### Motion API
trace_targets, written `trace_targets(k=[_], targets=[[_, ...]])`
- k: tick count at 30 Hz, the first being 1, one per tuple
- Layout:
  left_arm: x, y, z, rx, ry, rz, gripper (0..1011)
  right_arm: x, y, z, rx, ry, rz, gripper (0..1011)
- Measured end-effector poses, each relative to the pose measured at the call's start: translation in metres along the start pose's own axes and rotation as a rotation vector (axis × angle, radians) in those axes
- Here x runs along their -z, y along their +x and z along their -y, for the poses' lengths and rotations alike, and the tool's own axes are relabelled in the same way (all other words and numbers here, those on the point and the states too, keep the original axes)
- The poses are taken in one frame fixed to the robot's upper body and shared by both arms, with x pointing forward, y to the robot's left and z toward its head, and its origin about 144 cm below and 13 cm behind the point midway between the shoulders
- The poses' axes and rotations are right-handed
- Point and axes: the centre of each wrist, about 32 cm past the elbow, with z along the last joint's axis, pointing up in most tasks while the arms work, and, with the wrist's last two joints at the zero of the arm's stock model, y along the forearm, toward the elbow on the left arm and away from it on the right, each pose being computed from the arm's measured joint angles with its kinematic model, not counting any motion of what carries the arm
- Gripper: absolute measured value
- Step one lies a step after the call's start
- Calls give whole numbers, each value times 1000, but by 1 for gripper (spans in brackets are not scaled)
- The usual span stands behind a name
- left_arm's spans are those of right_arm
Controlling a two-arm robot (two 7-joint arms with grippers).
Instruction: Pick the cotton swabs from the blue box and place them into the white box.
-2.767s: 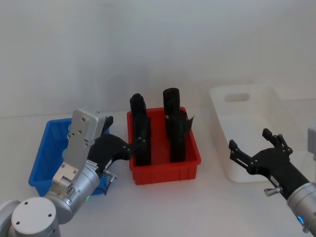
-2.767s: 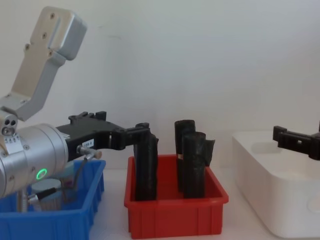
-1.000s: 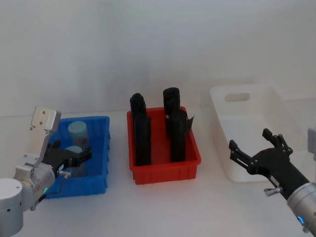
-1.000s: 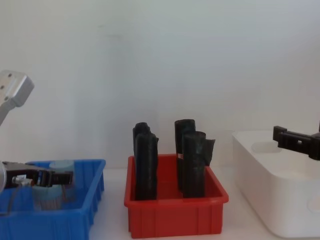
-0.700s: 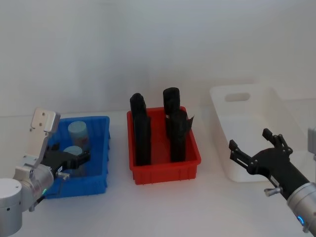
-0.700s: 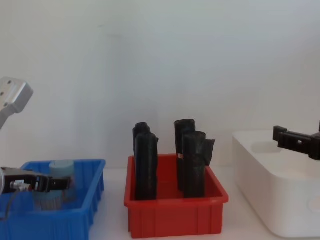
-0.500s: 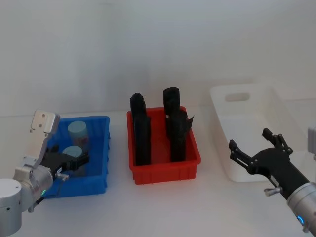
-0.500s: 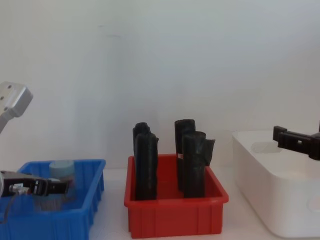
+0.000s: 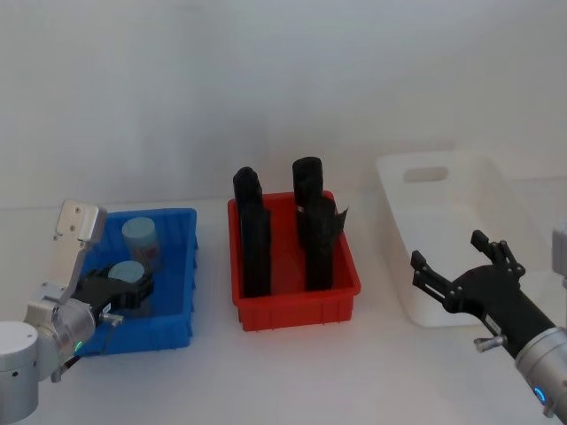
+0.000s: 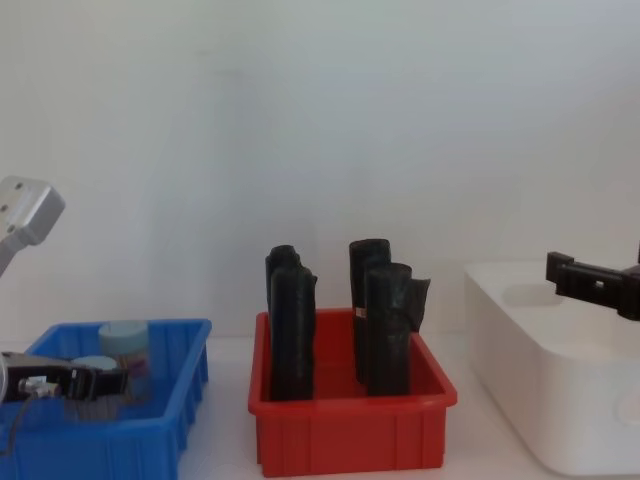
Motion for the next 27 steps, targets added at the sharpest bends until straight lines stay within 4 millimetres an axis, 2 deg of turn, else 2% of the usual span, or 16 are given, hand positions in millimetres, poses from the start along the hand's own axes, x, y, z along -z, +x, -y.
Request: trace_targets(k=[12, 21, 27], targets=[[-8, -1, -5, 12, -31, 10, 671, 0, 0, 0, 0, 0, 0, 1002], [-29, -4, -19, 49, -80, 56, 671, 0, 0, 0, 0, 0, 0, 1002], [-50, -9, -31, 104, -108, 106, 671, 0, 0, 0, 0, 0, 0, 1002]])
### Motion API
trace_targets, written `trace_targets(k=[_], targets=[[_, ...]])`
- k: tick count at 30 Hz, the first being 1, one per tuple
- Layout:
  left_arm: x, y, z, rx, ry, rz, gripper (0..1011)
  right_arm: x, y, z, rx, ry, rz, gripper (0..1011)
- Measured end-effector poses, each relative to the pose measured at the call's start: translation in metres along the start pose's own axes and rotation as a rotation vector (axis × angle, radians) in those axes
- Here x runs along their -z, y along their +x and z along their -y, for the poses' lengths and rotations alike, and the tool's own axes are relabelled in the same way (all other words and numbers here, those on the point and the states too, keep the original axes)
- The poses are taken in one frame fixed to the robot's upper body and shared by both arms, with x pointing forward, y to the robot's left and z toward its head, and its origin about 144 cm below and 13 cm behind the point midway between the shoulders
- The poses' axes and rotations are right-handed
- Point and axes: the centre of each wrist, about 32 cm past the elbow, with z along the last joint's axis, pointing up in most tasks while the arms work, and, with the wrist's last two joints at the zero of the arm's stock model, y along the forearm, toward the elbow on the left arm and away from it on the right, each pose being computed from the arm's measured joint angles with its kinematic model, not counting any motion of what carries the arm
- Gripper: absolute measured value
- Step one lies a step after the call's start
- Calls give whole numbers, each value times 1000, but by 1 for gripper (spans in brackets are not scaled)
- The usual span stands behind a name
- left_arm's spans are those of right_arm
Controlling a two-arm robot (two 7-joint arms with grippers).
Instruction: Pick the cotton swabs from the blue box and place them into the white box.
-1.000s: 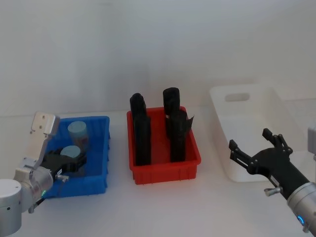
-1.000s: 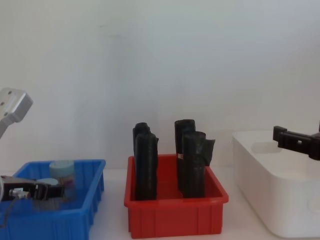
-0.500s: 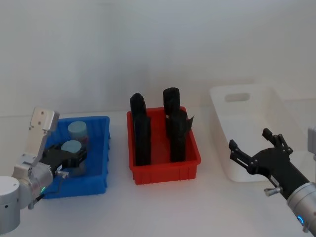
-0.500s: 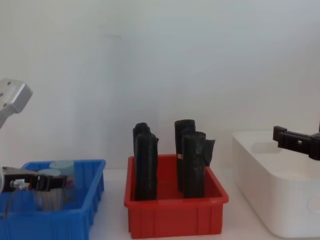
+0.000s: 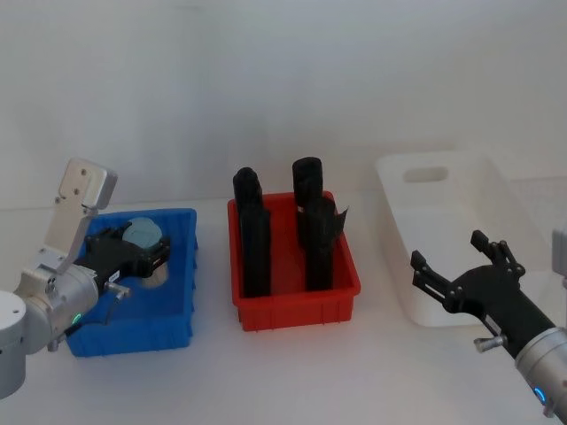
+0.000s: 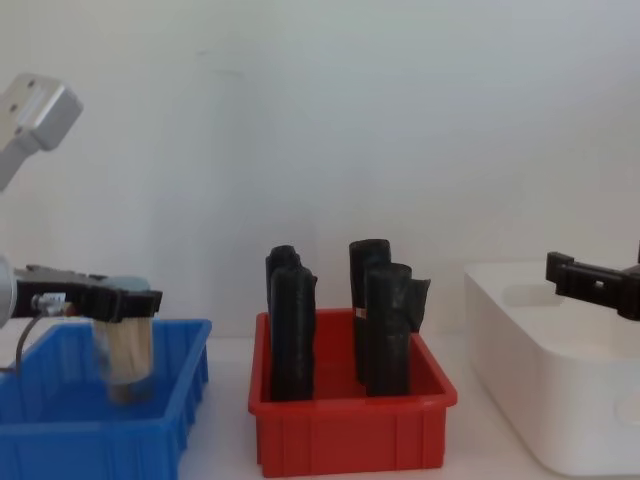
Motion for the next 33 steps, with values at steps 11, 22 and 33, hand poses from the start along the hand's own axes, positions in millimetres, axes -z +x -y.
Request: trace_targets(k=[11, 22, 33], targets=[[-34, -7, -12, 127, -27, 69, 671, 0, 0, 0, 0, 0, 0, 1002], [-62, -15, -13, 279, -48, 119, 671, 0, 0, 0, 0, 0, 0, 1002], [-84, -25, -7, 458, -70, 140, 671, 0, 0, 0, 0, 0, 0, 1002]])
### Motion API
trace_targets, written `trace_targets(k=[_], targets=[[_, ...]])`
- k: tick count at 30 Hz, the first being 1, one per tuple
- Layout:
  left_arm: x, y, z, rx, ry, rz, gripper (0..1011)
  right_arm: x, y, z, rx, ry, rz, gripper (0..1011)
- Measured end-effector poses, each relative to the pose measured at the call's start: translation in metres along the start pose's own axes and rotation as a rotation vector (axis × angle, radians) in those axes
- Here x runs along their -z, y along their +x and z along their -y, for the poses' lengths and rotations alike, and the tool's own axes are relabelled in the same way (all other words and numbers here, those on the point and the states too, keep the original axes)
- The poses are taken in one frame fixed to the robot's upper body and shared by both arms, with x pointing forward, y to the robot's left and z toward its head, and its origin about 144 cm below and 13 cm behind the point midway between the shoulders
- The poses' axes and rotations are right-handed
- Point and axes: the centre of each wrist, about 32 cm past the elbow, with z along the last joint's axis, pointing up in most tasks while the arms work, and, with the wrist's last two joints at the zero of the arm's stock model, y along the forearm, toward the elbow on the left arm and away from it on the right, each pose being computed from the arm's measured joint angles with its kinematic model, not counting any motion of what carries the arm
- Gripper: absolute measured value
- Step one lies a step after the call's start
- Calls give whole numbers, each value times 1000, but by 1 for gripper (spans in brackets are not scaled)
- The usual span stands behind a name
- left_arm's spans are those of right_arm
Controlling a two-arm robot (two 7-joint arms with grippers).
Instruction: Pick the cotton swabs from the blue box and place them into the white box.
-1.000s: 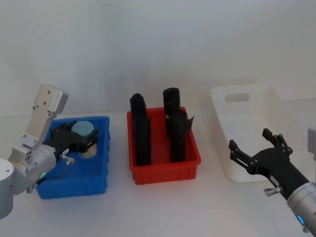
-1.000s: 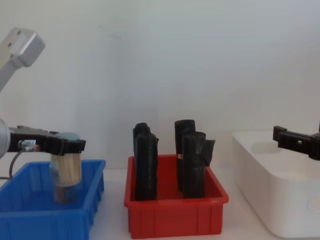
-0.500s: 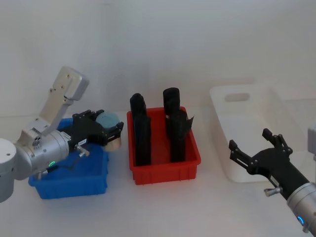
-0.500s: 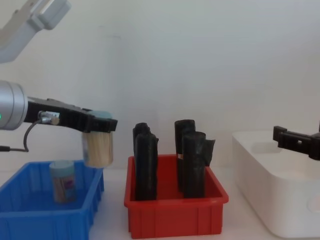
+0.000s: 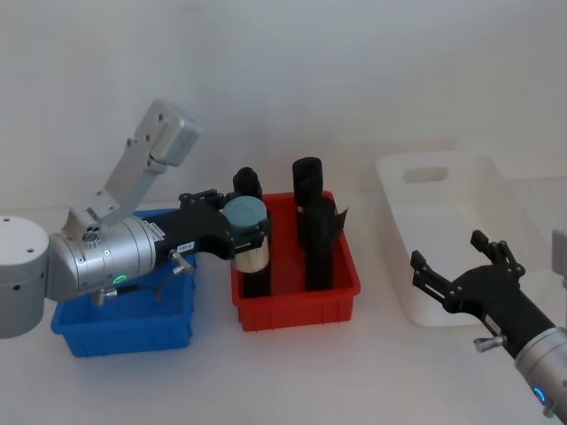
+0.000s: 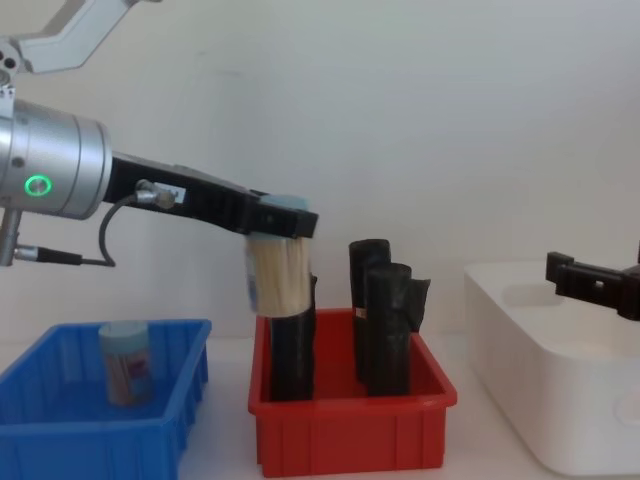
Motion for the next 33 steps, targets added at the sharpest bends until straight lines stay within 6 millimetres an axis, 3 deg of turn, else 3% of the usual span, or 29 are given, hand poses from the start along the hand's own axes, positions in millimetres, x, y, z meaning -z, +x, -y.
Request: trace_targets(k=[18, 33], targets=[[-18, -2, 14, 162, -30, 0, 671, 0, 0, -1, -17, -2, 4, 1002], [-22, -3, 18, 200, -36, 0, 671, -5, -1, -7, -180, -20, 47, 1002]])
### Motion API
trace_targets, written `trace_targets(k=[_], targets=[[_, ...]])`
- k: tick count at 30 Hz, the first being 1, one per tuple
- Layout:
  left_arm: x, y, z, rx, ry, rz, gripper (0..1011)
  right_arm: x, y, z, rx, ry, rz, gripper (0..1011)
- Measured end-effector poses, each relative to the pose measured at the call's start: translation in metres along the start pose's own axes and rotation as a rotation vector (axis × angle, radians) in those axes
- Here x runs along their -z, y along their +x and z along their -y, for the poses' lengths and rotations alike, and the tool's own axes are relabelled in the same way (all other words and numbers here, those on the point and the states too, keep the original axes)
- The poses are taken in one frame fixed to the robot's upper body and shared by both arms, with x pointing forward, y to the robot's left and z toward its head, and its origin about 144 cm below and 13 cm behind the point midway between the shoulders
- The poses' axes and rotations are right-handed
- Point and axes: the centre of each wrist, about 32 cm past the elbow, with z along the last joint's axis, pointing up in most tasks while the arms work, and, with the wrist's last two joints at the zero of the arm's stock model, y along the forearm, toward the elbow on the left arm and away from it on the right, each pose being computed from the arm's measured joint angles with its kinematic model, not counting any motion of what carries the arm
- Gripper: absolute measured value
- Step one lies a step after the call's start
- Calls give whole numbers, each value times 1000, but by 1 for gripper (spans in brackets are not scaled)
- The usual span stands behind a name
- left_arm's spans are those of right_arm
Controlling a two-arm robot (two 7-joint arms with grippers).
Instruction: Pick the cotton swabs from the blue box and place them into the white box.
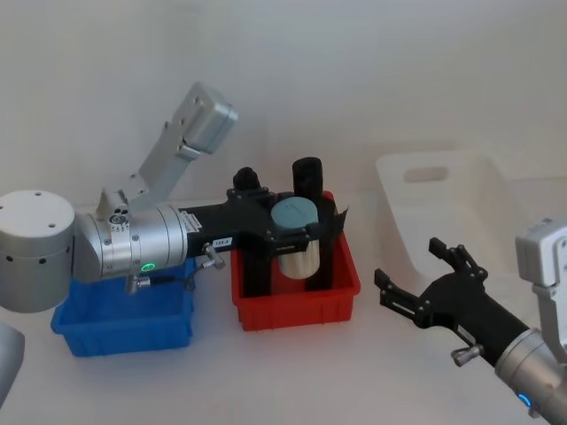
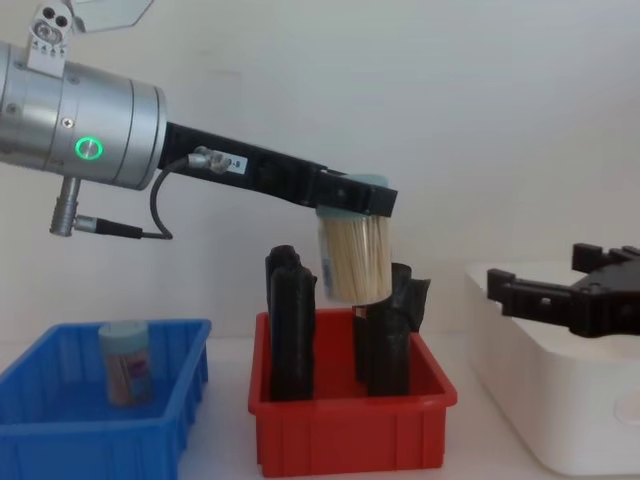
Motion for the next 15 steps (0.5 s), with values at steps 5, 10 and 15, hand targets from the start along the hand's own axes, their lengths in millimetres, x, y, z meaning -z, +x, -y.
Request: trace_targets(k=[5, 10, 15], targets=[[-1, 0, 0, 5, -1, 0, 671, -3, 0, -4, -74, -4, 23, 1002], [-1, 0, 1, 8, -1, 0, 671, -7, -1, -9, -140, -8, 45, 1002], [-1, 0, 1, 11, -1, 0, 671, -12, -1, -16, -201, -12, 73, 1002]])
